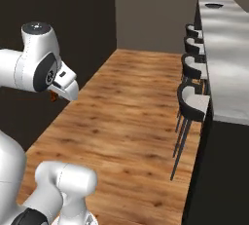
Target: Take the chicken drumstick from the fridge and place it on the digital scale on the counter by the fridge. Wait a few seconds for a reading, then move it to the plate on the dining counter.
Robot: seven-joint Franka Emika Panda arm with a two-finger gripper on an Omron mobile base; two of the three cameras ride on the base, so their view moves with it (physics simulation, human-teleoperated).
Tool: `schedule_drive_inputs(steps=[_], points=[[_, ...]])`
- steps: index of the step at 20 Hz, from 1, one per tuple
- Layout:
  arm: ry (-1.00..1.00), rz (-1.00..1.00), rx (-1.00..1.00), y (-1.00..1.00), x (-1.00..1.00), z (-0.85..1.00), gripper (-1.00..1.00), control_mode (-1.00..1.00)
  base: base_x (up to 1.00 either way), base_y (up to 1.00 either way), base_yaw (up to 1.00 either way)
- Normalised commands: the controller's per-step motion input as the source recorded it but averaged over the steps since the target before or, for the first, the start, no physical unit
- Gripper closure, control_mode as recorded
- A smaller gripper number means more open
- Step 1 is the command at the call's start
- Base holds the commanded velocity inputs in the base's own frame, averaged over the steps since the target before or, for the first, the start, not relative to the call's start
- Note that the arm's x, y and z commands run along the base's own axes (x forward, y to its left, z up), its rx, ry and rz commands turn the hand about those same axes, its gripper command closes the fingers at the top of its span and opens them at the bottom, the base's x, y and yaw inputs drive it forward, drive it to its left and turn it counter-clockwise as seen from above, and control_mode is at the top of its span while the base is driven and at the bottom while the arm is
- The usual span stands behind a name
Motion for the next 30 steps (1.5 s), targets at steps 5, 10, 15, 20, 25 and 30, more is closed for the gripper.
schedule_drive_inputs(steps=[5, 10, 15, 20, 25, 30], points=[[0.00, 0.00, 0.00, 0.00, 0.00, 0.00, 1.00, 1.00, 1.00, 0.71, -0.46], [0.00, 0.00, 0.00, 0.00, 0.00, 0.00, 1.00, 1.00, 1.00, 0.73, -0.46], [0.00, 0.00, 0.00, 0.00, 0.00, 0.00, 1.00, 1.00, 1.00, 0.80, -0.46], [0.00, 0.00, 0.00, 0.00, 0.00, 0.00, 1.00, 1.00, 1.00, 0.90, -0.44], [0.00, 0.00, 0.00, 0.00, 0.00, 0.00, 1.00, 1.00, 0.94, 1.00, -0.40], [0.00, 0.00, 0.00, 0.00, 0.00, 0.00, 1.00, 1.00, 0.88, 1.00, -0.37]])
